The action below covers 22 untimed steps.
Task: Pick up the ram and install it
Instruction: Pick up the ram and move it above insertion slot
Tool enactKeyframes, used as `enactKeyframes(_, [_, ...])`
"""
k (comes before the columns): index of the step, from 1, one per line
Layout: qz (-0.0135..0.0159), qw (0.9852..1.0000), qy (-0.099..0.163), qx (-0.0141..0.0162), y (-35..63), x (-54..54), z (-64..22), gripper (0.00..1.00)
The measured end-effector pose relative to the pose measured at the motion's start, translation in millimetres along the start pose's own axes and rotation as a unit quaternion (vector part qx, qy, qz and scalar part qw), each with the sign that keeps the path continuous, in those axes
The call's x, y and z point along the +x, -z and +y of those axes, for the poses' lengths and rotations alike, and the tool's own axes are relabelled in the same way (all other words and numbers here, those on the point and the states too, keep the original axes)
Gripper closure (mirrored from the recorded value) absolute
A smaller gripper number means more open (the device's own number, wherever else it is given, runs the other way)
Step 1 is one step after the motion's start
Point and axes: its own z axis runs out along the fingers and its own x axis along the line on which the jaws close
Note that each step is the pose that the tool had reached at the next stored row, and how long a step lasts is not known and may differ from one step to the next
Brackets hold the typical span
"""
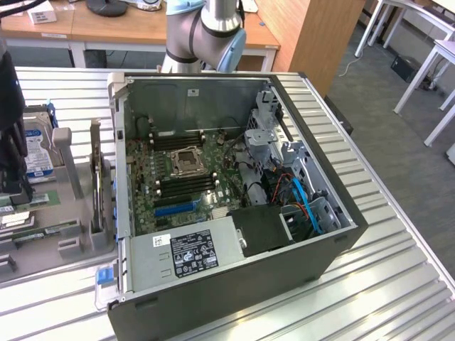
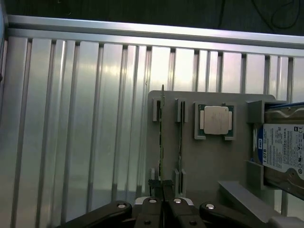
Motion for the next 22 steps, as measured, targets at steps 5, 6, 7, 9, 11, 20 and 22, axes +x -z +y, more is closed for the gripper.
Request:
enactKeyframes(5, [0.0000, 1.0000, 0.000, 0.0000, 8.2, 0.0, 0.4, 0.88])
enactKeyframes(6, [0.0000, 1.0000, 0.000, 0.0000, 9.9, 0.0, 0.5, 0.88])
enactKeyframes(7, [0.0000, 1.0000, 0.000, 0.0000, 11.4, 0.0, 0.5, 0.88])
enactKeyframes(9, [0.0000, 1.0000, 0.000, 0.0000, 15.0, 0.0, 0.7, 0.88])
enactKeyframes(11, [0.0000, 1.0000, 0.000, 0.0000, 18.9, 0.0, 0.9, 0.88])
enactKeyframes(20, [0.0000, 1.0000, 0.000, 0.0000, 36.8, -0.1, 1.8, 0.88])
enactKeyframes(22, [0.0000, 1.0000, 0.000, 0.0000, 41.0, 0.0, 2.0, 0.88])
